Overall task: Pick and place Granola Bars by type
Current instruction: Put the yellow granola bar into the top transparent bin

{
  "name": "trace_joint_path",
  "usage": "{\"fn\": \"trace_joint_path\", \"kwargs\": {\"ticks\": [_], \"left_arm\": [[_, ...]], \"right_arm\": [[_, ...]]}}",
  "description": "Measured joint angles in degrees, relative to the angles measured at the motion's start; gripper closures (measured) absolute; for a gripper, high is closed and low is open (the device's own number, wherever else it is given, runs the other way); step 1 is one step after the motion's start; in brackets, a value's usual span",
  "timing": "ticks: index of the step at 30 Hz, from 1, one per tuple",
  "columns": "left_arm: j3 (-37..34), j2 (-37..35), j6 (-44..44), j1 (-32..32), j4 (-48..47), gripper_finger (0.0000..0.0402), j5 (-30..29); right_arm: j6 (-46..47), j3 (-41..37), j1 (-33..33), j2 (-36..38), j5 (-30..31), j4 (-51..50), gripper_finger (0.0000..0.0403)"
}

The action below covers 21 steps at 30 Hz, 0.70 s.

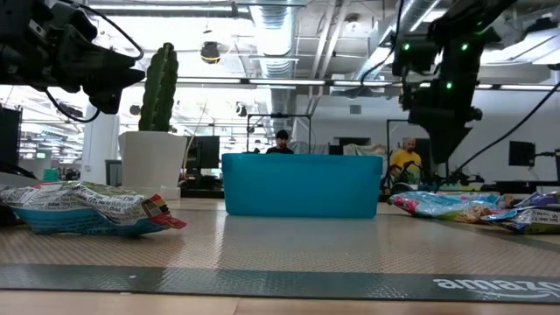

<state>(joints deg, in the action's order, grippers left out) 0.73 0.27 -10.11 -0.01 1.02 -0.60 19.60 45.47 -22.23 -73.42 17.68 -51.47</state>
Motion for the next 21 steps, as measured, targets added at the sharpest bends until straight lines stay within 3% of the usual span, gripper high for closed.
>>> {"fn": "trace_joint_path", "kwargs": {"ticks": [7,15,21], "left_arm": [[0.00,0.00,0.00,-0.02,0.00,0.0272,-0.02],[0.00,0.00,0.00,0.00,0.00,0.0272,-0.02],[0.00,0.00,0.00,-0.01,-0.01,0.0272,-0.02]], "right_arm": [[-5.09,0.02,-0.05,-6.70,0.14,-0.34,0.0271],[-5.30,0.02,-0.18,-12.83,5.52,0.60,0.0248],[-8.08,0.02,-1.49,-16.44,4.75,3.12,0.0241]]}}
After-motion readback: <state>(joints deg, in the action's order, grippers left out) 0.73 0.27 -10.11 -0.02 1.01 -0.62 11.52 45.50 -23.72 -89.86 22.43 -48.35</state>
